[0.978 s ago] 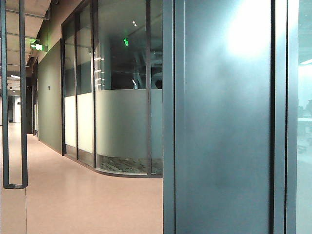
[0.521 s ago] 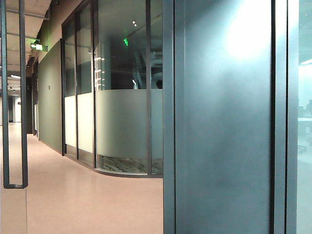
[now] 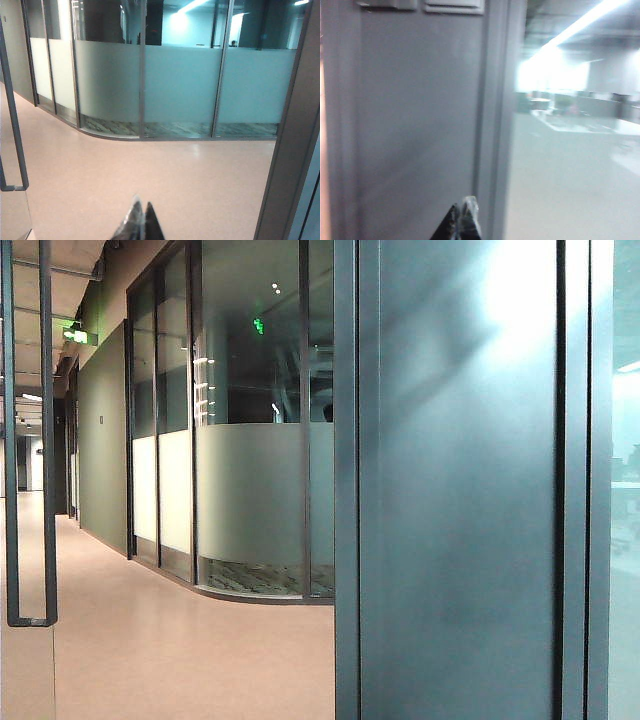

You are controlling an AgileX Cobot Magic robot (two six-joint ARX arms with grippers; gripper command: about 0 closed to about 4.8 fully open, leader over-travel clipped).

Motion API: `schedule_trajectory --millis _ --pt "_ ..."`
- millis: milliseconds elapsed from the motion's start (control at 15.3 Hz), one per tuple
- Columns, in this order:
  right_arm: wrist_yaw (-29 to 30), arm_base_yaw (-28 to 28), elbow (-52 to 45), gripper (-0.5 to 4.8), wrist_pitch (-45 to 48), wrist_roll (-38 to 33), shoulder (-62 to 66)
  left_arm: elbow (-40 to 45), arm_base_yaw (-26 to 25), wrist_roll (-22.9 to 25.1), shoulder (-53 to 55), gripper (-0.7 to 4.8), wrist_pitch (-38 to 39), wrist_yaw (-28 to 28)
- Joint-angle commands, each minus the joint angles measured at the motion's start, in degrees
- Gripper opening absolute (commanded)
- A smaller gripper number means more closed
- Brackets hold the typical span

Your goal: Raise the arm to find the leftmost switch on the wall and turn off the lights.

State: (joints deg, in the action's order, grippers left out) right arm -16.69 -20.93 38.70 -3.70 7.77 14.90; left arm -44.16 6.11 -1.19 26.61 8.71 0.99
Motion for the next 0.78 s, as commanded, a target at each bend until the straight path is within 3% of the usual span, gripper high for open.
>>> schedule_trajectory --millis 65,782 --pt "-3.1 0.0 -3.0 -0.01 0.5 -0.3 -1.2 0.5 -0.1 -0.3 0.0 -0.05 -1.1 0.3" --pt "-3.1 0.0 -3.2 -0.01 -4.2 -0.3 -1.3 0.5 0.0 -0.3 0.0 -0.05 0.6 0.3"
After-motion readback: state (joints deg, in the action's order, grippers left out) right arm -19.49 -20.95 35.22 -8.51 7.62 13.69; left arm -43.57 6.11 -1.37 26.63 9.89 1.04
